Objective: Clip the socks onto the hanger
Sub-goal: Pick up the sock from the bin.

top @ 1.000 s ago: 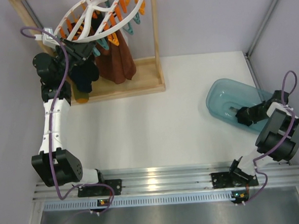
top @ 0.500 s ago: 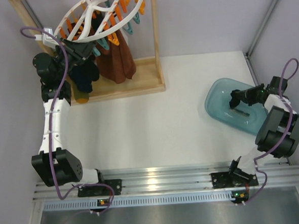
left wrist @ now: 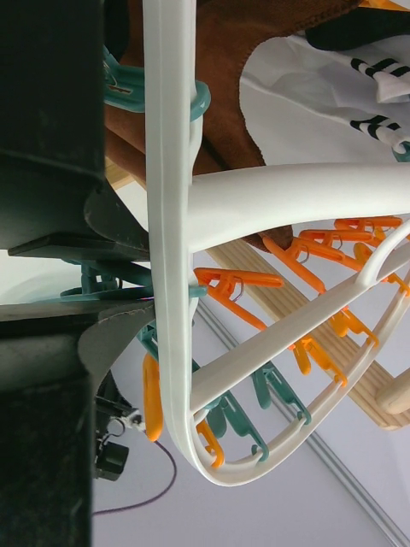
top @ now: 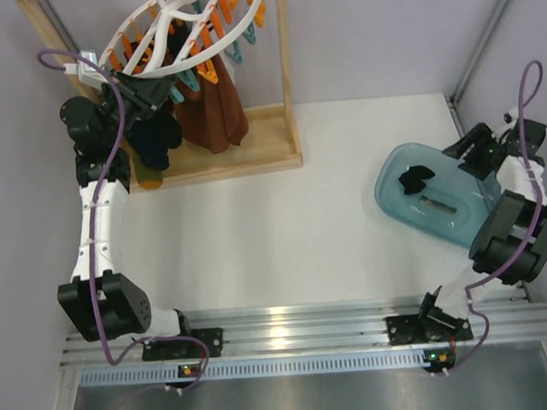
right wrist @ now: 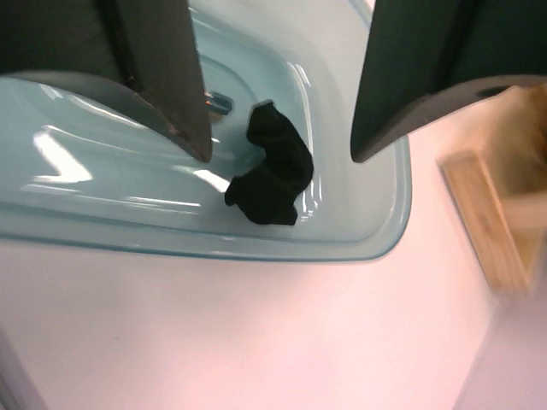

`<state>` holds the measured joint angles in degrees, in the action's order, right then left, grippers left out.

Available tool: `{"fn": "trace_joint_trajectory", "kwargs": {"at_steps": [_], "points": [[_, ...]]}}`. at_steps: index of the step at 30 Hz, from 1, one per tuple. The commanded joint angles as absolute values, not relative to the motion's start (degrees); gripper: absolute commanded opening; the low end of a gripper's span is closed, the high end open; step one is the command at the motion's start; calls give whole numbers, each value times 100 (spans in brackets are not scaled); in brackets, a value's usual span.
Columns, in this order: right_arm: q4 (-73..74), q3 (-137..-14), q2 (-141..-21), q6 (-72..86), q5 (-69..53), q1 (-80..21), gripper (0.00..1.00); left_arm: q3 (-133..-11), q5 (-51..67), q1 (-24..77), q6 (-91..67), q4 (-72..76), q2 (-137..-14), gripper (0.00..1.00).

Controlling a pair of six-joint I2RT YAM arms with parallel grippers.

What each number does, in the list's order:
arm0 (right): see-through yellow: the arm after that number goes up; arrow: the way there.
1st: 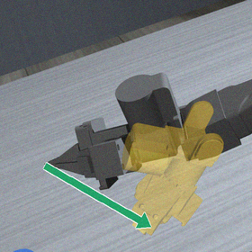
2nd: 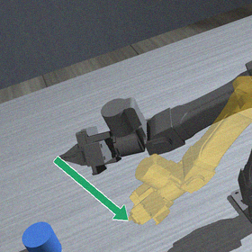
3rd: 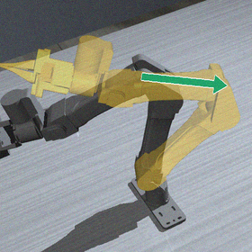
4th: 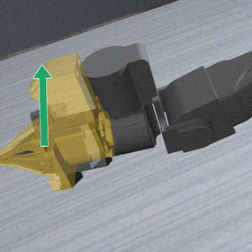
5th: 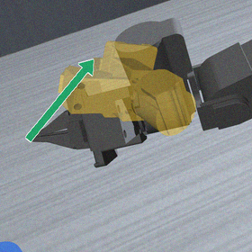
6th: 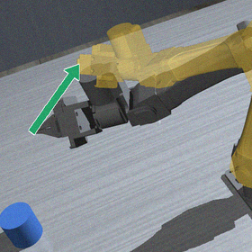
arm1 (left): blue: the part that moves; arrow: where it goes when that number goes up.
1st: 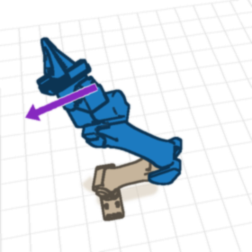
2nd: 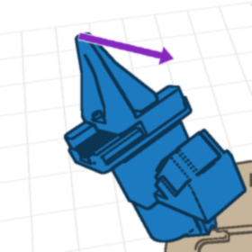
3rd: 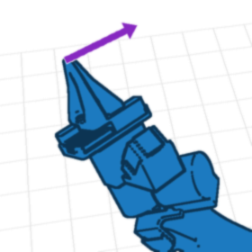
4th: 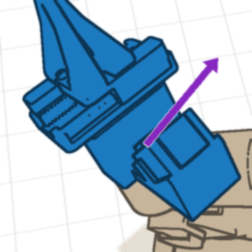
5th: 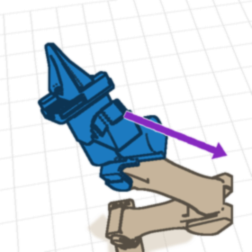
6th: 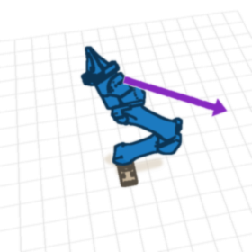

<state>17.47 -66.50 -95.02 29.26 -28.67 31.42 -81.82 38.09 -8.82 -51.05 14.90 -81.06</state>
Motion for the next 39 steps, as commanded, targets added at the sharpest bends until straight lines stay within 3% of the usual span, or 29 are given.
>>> {"fn": "trace_joint_trajectory", "kwargs": {"at_steps": [1, 9, 12, 15, 18, 24, 36, 37, 39], "points": [[2054, -7652, -9009, -913, -3838, 2813, 68, -8218, 3401, -941, -5089, 1503, -8156, 0], [4373, -8314, -9184, -7155, -3974, 1785, 72, -8244, 3454, -958, -4940, 1441, -8121, 0], [4858, -8498, -9534, -8328, -3526, 1469, 74, -8244, 3454, -958, -4887, 1424, -8104, 0], [6281, -9130, -10201, -9392, -3033, 1292, 76, -8218, 3463, -949, -4878, 1415, -8095, 0], [6820, -9501, -10642, -9824, -2839, 1213, 76, -8218, 3454, -958, -4869, 1406, -8086, 0], [6540, -9106, -10793, -10300, -2576, 958, 75, -8200, 3454, -967, -4825, 1406, -8095, 0], [5783, -8876, -11434, -9940, -2101, 817, 75, -8227, 3454, -976, -4860, 1415, -8130, 0], [5827, -8877, -11469, -9940, -2083, 809, 75, -8218, 3445, -967, -4852, 1415, -8130, 0], [5862, -8886, -11514, -9949, -2022, 809, 64, -8227, 3454, -975, -4843, 1406, -8130, 0]]}}
